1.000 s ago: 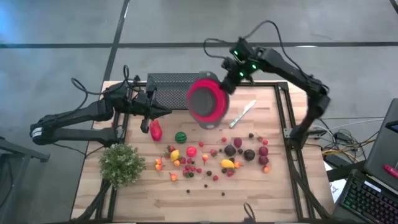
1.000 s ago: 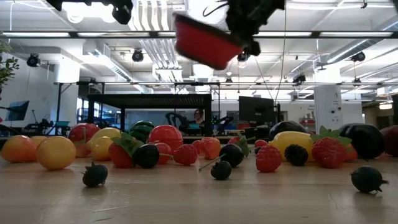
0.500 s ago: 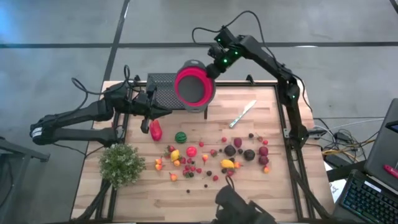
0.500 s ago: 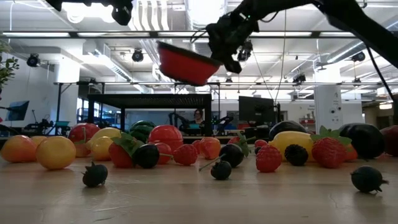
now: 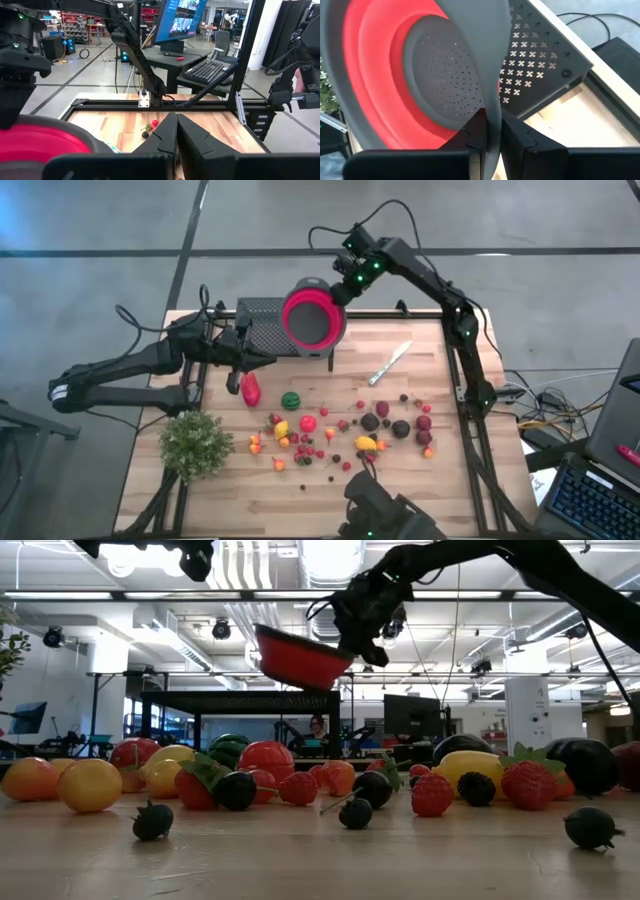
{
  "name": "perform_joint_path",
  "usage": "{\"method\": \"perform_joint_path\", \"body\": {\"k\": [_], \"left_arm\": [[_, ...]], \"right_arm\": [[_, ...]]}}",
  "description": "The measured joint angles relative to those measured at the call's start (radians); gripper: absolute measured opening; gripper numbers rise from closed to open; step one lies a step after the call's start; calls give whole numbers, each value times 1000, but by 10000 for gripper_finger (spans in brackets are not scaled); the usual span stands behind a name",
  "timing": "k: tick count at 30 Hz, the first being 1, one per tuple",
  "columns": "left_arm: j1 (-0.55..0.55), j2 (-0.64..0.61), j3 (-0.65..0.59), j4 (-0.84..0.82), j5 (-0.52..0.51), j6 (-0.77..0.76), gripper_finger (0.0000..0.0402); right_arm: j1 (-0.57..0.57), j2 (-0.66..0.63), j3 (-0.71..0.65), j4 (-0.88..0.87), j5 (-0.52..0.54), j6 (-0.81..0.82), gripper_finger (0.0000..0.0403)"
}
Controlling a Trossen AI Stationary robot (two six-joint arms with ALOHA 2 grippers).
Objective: Pick & Place Fruit
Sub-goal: Put the red gray strainer bowl on the shelf
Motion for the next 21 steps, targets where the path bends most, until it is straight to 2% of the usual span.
{"method": "perform_joint_path", "body": {"k": [12,21], "left_arm": [[0,0,0,0,0,-12,12],[0,0,0,0,0,-14,12]], "right_arm": [[0,0,0,28,4,-36,46],[0,26,-1,102,3,-30,100]]}}
